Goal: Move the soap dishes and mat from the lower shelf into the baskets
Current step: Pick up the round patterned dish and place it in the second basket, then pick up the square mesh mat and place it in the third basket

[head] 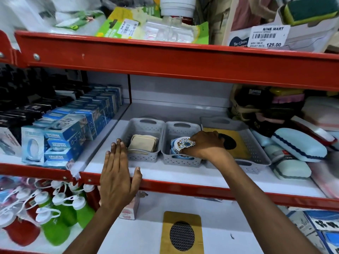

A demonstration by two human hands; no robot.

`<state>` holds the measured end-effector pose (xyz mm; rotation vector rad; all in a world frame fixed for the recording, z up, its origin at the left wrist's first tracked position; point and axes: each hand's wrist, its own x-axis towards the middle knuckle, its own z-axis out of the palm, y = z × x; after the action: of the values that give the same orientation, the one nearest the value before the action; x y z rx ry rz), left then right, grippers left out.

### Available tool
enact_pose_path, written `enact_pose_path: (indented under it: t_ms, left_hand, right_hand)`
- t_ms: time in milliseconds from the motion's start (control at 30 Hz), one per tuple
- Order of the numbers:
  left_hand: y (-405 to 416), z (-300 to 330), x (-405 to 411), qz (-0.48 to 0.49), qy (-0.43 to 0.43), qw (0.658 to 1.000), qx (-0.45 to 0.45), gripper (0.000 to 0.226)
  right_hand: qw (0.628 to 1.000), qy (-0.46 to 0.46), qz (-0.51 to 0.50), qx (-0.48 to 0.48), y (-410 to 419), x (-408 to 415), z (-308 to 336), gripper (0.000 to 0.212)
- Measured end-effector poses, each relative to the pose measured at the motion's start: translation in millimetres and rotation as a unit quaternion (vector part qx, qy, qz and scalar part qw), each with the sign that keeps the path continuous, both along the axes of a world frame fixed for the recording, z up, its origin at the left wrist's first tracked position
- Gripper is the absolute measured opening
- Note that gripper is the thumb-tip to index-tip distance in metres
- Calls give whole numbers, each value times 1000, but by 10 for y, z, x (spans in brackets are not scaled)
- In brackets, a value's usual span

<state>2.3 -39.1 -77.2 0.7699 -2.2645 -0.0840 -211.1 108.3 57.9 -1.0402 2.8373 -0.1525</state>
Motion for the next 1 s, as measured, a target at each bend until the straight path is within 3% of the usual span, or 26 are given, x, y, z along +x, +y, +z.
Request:
enact_pose_path:
  t_ms: [300,433,533,633,733,867,1000]
  left_hand:
    - [-3,-10,-7,-5,15,1000,1,89]
    - [-6,-11,-12,-5,21,1000,1,89]
    - [-4,-16,-9,-7,22,1000,-3,88]
    - [27,13,-7,-7,25,1000,-12,83]
    - [171,-15,39,-17,31,999,-22,77]
    - [494,-242,107,-92,57,992,-67,73]
    - [866,-707,162,-181,83,975,-97,53]
  right_hand:
    - [998,0,35,45,27,16,59,71]
    - [999,-2,43,4,118,22,37,61]
    - [993,60,59,-77,284,78,-83,55]
    - [954,128,76,-259,581,242,-364,56]
    - [888,240,119,-375,880,393,-782,49]
    - [833,318,200,-406,1184,417,-1374,41]
    - [833,341,225,-373,1526,462,-1988,35]
